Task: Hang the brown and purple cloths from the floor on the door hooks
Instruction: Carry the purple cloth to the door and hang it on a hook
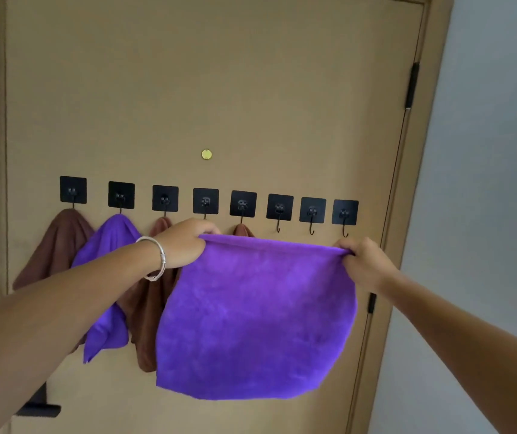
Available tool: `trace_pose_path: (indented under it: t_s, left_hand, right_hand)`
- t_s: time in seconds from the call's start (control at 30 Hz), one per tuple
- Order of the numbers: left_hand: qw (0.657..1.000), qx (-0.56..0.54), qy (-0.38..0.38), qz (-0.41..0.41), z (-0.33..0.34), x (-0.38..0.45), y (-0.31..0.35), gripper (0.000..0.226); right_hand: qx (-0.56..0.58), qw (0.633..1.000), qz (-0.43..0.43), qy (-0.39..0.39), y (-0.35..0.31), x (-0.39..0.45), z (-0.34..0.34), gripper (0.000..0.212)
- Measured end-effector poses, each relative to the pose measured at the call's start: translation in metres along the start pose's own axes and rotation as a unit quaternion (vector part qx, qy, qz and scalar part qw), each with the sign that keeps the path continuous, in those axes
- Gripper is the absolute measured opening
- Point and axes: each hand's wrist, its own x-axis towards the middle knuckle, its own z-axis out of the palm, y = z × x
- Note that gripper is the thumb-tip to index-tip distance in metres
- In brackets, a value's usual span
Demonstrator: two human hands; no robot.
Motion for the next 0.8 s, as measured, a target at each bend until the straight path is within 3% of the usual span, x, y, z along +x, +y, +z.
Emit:
trace_pose_path:
  t_s: [0.1,0.17,0.2,0.27,0.33,0.43,0.53,0.57,0.67,0.8]
  left_hand:
    - [0.999,-0.042,0.016,-0.010,0.011,0.022,-0.016,0.034]
    - [0.998,-0.061,0.010,-0.010,0.019,0.035,-0.022,0.021]
    - [0.998,-0.056,0.011,-0.004,0.024,0.042,-0.023,0.015]
    - [0.999,0.003,0.031,0.016,0.030,0.051,-0.025,0.028]
    - [0.992,0.098,0.076,0.033,0.040,0.062,-0.026,0.044]
    - [0.959,0.247,0.132,0.054,0.050,0.077,-0.020,0.040]
    - [0.931,0.312,0.155,0.110,0.059,0.086,-0.013,0.013]
    - [0.924,0.323,0.150,0.142,0.062,0.088,-0.014,0.022]
    - [0.894,0.376,0.102,0.219,0.065,0.092,-0.017,0.047]
    - [0.875,0.430,0.061,0.212,0.067,0.099,-0.012,0.052]
  right_hand:
    - [0.084,0.996,0.032,-0.018,0.009,0.022,0.015,0.034]
    - [0.102,0.992,0.047,-0.055,0.013,0.033,0.021,0.021]
    - [0.097,0.992,0.046,-0.068,0.017,0.038,0.023,0.018]
    - [0.067,0.995,0.037,-0.069,0.023,0.046,0.027,0.026]
    - [-0.019,0.999,-0.007,-0.029,0.032,0.058,0.030,0.038]
    - [-0.169,0.977,-0.121,0.049,0.041,0.078,0.031,0.041]
    - [-0.218,0.953,-0.205,0.051,0.048,0.089,0.036,0.012]
    - [-0.225,0.948,-0.221,0.047,0.050,0.091,0.038,0.020]
    - [-0.297,0.914,-0.277,0.002,0.058,0.094,0.043,0.072]
    - [-0.378,0.874,-0.304,-0.018,0.055,0.102,0.047,0.070]
